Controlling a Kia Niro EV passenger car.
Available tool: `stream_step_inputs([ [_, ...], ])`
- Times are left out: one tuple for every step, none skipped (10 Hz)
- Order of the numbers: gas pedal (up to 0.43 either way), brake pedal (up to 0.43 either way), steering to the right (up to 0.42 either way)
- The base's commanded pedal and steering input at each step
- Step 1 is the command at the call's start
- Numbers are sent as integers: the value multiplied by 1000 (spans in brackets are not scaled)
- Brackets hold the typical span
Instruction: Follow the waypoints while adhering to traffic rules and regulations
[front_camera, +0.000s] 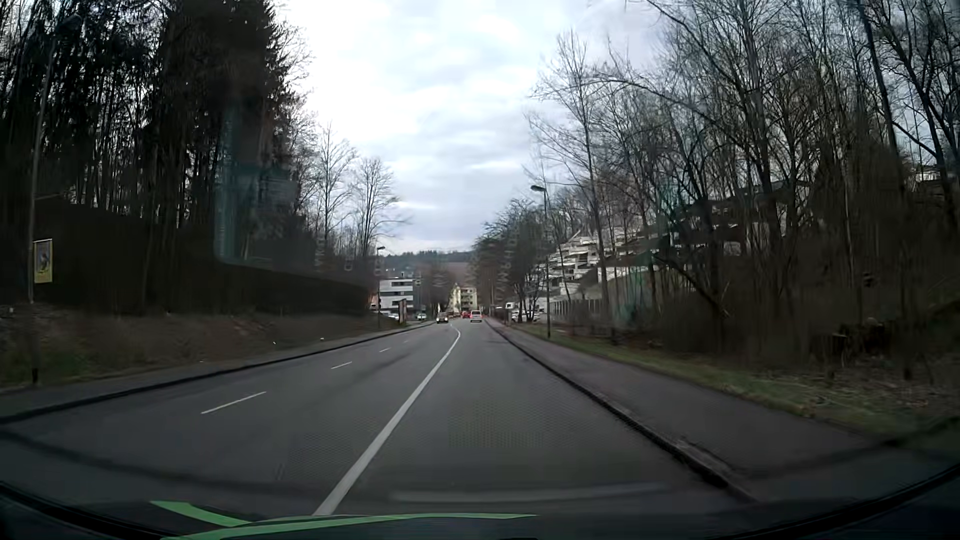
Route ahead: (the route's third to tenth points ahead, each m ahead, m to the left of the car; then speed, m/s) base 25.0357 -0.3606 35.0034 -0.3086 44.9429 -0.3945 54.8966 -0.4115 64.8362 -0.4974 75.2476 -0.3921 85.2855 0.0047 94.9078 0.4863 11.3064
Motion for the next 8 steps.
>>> stream_step_inputs([
  [0, 61, -1],
  [0, 55, -2],
  [0, 55, -2],
  [0, 55, -2],
  [0, 49, -1],
  [0, 49, -1],
  [0, 49, -1],
  [0, 49, -1],
])
